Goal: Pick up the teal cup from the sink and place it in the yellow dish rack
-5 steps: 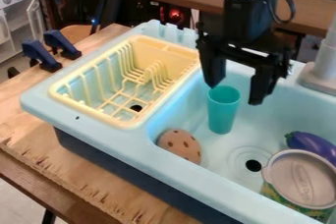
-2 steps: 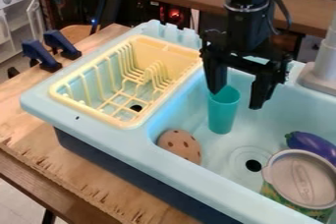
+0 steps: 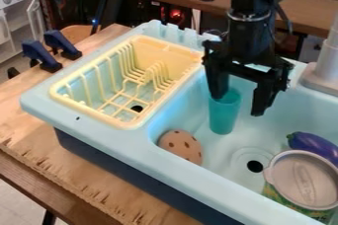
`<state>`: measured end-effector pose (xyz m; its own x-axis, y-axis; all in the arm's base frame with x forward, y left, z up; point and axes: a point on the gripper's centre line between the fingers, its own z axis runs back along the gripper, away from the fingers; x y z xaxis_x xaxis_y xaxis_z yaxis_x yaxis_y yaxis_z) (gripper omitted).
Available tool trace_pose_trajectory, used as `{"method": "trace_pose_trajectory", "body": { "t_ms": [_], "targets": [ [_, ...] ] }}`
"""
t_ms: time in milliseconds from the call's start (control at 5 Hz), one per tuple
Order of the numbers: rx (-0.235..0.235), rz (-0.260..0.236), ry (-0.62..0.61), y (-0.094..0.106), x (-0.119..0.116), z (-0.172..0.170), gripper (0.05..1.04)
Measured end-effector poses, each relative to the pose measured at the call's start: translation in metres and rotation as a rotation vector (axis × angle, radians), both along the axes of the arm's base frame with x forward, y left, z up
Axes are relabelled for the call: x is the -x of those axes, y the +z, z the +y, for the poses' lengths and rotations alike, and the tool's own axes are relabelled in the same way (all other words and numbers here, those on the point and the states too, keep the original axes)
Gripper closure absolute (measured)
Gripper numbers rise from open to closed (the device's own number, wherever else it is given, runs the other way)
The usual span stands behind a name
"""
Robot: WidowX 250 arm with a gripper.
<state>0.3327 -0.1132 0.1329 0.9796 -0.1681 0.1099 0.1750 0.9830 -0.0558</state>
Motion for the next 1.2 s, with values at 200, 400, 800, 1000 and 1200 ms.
{"method": "trace_pose_trajectory", "body": {
  "t_ms": [200,400,800,1000,1200],
  "targets": [
    [-0.005,0.015,0.000,-0.007,-0.001,-0.001,0.077],
    [-0.013,0.033,0.006,-0.015,-0.001,-0.001,0.124],
    [-0.005,0.058,-0.008,-0.021,-0.006,0.003,0.617],
    [-0.008,0.067,-0.004,-0.021,-0.005,0.005,0.800],
    [-0.007,0.063,-0.018,-0.013,-0.002,0.007,0.935]
  ]
}}
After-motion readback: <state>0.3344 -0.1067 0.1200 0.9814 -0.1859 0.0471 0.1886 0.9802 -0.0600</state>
